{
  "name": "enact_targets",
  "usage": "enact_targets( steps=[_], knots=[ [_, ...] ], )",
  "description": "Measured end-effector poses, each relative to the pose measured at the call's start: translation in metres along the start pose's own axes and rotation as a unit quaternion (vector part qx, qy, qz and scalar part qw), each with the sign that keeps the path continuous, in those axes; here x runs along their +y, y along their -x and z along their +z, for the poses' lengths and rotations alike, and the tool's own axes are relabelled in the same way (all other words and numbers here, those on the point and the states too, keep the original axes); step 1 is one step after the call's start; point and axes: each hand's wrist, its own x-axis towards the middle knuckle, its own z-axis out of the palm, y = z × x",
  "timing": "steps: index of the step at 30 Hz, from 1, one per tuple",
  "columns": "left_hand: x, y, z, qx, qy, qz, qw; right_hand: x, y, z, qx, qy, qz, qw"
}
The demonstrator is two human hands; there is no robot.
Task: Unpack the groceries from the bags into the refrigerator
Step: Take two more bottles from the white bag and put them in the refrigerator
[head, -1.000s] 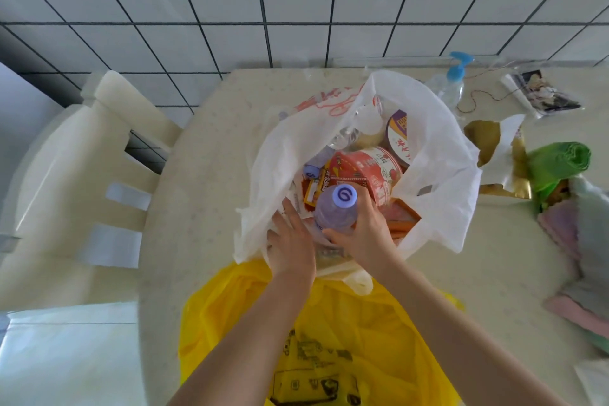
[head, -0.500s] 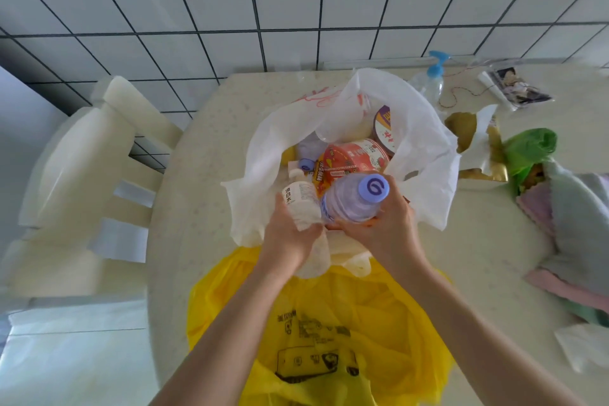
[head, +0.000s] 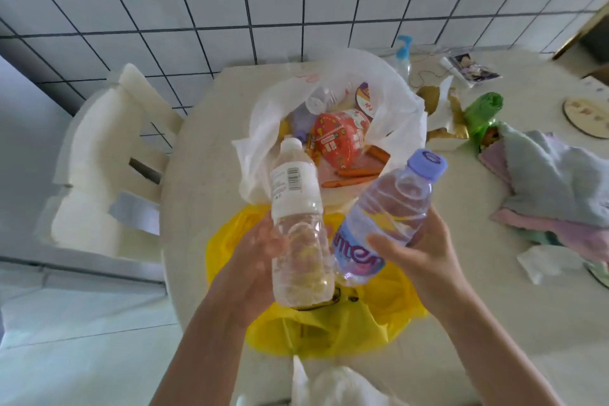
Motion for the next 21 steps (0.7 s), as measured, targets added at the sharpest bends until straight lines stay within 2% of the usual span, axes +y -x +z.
enact_targets(
  steps=[3,9,11,16,21],
  knots=[
    [-0.016,0.026,0.003,-0.029,-0.006,-0.026,0.999,0.006,0.035,0.009,0.013,-0.057,0.029,0.998],
    [-0.047,0.057,-0.031,0.106,-0.120,-0.086,0.983,0.017,0.103,0.018,0.061,-0.099,0.066,0.991],
    [-0.056,0.075,-0.032,0.106,-0.100,-0.091,0.985,0.018,0.121,0.016,0.068,-0.115,0.083,0.988],
    [-0.089,0.126,-0.022,0.077,-0.048,-0.019,0.996,0.017,0.161,0.017,0.055,-0.124,0.116,0.984],
    [-0.128,0.177,-0.007,0.089,-0.054,-0.017,0.994,0.020,0.204,0.014,0.021,-0.135,0.137,0.981]
  ],
)
